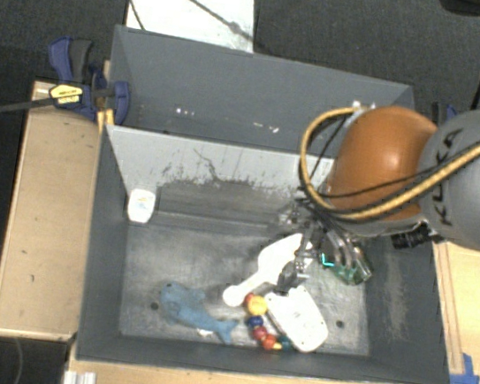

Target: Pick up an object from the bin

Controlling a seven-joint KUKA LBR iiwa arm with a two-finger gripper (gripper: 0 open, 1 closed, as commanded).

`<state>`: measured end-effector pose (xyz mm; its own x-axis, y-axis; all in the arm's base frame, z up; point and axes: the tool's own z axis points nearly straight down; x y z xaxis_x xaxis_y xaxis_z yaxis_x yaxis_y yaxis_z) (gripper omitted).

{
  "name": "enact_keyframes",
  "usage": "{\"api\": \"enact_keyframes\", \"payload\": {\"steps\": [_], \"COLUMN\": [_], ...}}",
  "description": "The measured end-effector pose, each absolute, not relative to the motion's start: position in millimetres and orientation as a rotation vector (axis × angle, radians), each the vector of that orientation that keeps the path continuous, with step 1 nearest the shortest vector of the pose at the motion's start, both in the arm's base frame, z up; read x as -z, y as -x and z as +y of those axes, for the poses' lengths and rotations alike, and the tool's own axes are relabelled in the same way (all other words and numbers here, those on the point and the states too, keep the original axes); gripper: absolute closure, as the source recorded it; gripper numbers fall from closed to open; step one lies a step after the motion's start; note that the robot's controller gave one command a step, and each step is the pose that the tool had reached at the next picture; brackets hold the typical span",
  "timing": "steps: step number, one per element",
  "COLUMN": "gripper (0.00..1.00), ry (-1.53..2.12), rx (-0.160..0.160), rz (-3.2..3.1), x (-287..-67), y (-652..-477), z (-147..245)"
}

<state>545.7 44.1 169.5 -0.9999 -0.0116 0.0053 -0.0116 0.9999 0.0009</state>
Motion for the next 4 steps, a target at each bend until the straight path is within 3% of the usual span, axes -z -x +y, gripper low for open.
{"api": "enact_keyframes", "payload": {"steps": [1, 2, 3, 4], "gripper": [0.0, 0.0, 1.0, 1.0], "ry": [-0.016, -0.168, -0.575, -0.574], "rx": [0.002, -0.001, 0.009, 0.009], "rz": [-3.144, -3.147, -3.109, -3.11], "x": [-173.9, -148.9, -79.1, -79.0], "y": [-547.5, -549.2, -554.5, -554.7], "z": [43.9, 54.7, 44.7, 44.9]}}
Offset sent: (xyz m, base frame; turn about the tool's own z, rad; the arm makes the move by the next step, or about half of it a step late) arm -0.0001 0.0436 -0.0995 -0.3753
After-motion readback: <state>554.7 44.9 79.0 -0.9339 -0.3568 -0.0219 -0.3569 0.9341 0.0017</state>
